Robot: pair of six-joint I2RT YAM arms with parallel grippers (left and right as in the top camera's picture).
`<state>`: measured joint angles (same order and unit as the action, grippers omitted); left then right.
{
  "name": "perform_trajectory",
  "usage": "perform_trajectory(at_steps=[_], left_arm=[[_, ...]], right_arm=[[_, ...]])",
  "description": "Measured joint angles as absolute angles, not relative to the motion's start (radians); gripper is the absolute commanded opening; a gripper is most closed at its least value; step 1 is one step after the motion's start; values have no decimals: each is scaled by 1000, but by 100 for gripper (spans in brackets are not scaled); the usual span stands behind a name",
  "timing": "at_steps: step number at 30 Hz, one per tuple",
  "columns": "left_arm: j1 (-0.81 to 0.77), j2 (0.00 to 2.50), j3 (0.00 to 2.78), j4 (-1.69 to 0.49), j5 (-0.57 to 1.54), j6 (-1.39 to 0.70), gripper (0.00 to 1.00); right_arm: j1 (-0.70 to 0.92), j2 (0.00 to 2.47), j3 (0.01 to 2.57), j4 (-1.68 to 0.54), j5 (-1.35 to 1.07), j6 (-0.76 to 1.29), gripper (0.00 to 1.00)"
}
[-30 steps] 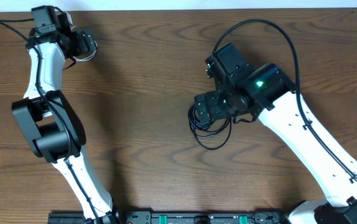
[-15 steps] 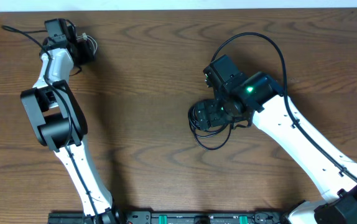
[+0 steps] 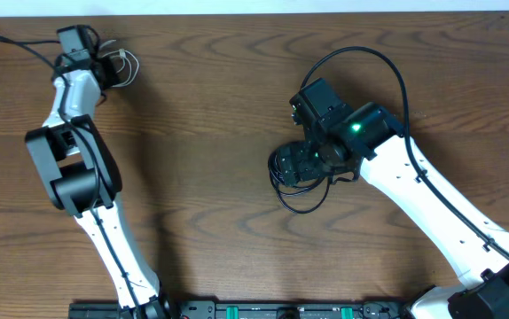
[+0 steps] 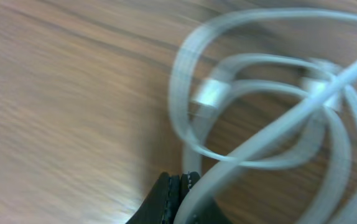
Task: Untangle cables
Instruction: 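Lower the white cable at the table's upper left corner and release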
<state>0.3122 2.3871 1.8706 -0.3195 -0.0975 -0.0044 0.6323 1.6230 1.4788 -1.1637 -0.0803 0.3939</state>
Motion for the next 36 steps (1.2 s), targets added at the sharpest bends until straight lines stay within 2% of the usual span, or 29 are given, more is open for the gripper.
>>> perform_trajectory(at_steps=[4, 5, 6, 7, 8, 14, 26, 36], left_arm=[[350, 2322, 1871, -232, -188, 73, 8], [357, 2299, 1871, -211, -199, 84, 16], [367, 2251, 1871, -181, -214, 95, 45], [370, 2233, 1872, -173, -217, 106, 84], [374, 2201, 1878, -167, -221, 109, 98], [378, 2107, 1925, -244, -215, 109, 98], [377, 2245, 1820, -453, -155, 82, 98], [412, 2254, 1815, -464, -146, -36, 99]], right_arm=[[632, 1623, 1479, -1165, -87, 394, 99], [633, 1623, 1479, -1165, -89, 394, 99], [633, 1623, 1479, -1165, -90, 394, 99], [632, 1623, 1479, -1165, -91, 394, 99], [633, 1623, 1479, -1166, -91, 394, 99], [632, 1623, 1479, -1166, -94, 394, 99], [633, 1623, 1479, -1177, -105, 394, 99], [632, 1623, 1479, -1181, -106, 394, 99]])
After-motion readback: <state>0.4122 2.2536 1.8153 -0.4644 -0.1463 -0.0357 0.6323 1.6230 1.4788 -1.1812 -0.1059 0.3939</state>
